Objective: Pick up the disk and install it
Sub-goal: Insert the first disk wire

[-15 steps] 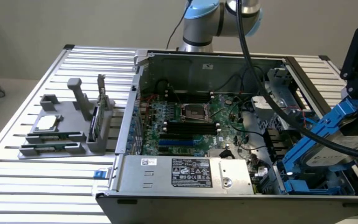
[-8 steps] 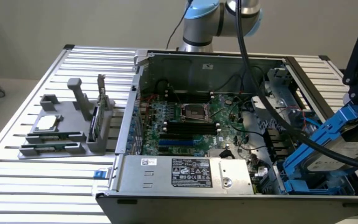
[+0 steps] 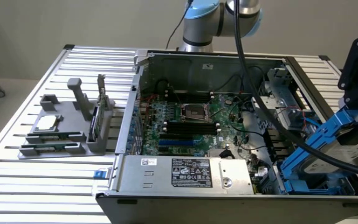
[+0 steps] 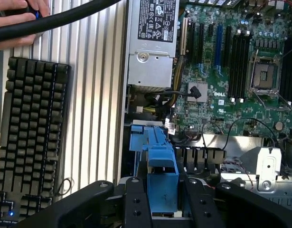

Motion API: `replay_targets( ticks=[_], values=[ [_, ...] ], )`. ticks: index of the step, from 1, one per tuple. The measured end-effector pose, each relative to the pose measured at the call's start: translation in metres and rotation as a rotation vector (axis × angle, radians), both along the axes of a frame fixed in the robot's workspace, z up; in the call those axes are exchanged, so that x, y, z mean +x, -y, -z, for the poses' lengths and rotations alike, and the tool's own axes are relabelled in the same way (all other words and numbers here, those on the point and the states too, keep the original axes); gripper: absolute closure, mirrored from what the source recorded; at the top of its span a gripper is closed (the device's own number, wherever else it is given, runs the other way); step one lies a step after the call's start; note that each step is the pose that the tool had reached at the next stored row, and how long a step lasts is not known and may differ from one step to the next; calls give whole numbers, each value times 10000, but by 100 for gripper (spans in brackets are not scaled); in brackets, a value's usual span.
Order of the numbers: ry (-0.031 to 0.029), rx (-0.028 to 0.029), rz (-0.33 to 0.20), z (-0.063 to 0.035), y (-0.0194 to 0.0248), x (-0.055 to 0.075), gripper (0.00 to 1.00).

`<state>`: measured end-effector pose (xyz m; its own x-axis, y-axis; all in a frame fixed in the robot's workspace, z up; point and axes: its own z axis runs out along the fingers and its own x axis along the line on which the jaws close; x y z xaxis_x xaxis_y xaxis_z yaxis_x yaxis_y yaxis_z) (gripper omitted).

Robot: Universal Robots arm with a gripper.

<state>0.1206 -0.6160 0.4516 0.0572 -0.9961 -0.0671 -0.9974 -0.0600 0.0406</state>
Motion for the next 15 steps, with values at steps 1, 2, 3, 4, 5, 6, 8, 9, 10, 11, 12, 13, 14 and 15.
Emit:
replay_targets(
  ticks=[1, 2, 3, 4, 5, 6, 8, 9, 10, 11, 12, 13, 14, 15],
  values=[
    [0, 2, 0, 6, -2, 0, 67],
    [0, 2, 0, 9, -5, 0, 67],
    [0, 5, 1, 12, -9, 0, 67],
    [0, 10, 1, 15, -13, -1, 67],
    [0, 14, 0, 17, -17, -1, 67],
    [0, 17, 0, 19, -21, -1, 67],
    [0, 32, 0, 25, -28, -1, 67],
    [0, 42, 0, 30, -30, -1, 67],
    [0, 49, 1, 35, -33, -1, 67],
    [0, 59, 0, 44, -34, -1, 67],
    [0, 71, 0, 54, -36, -1, 67],
    [-1, 85, 0, 62, -38, -1, 67],
    [-1, 103, 0, 68, -40, -1, 67],
    [-1, 117, 0, 72, -44, -1, 67]
  ],
)
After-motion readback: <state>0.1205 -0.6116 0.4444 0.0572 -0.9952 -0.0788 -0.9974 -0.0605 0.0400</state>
